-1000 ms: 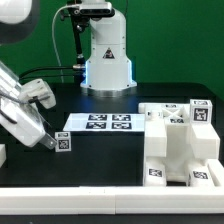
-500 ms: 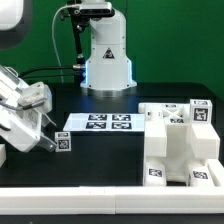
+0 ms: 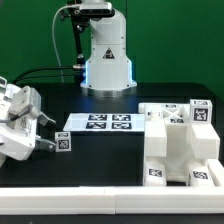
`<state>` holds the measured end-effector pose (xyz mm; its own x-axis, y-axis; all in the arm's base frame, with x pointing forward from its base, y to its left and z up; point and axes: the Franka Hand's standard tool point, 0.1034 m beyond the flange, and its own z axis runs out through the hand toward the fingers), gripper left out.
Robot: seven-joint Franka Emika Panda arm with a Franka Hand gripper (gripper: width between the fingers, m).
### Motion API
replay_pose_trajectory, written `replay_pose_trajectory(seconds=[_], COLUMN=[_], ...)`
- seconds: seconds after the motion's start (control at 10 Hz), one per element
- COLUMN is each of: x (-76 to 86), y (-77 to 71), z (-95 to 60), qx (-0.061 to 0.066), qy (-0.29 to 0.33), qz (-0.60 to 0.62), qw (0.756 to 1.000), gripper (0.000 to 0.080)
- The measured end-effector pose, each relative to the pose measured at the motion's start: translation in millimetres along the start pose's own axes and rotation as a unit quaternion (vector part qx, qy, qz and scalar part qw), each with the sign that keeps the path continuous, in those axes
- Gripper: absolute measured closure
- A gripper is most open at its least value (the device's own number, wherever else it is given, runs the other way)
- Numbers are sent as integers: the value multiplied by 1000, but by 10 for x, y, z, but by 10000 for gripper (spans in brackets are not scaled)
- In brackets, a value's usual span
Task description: Assemble chair
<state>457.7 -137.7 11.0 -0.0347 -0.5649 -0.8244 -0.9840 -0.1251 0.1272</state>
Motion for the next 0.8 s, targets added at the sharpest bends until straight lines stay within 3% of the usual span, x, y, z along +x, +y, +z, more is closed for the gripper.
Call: replay_pose_trajectory(seconds=[0.2,0.4,0.6,0.8], x=[-8,-37,-24,-22], y=[-55,-75,-65,-63], z=[64,145,129,127], qx=[-1,-14,-12,-12], qy=[6,9,8,8], qz=[5,1,2,2], qw=[1000,1000,1000,1000], gripper=[151,151,178,522])
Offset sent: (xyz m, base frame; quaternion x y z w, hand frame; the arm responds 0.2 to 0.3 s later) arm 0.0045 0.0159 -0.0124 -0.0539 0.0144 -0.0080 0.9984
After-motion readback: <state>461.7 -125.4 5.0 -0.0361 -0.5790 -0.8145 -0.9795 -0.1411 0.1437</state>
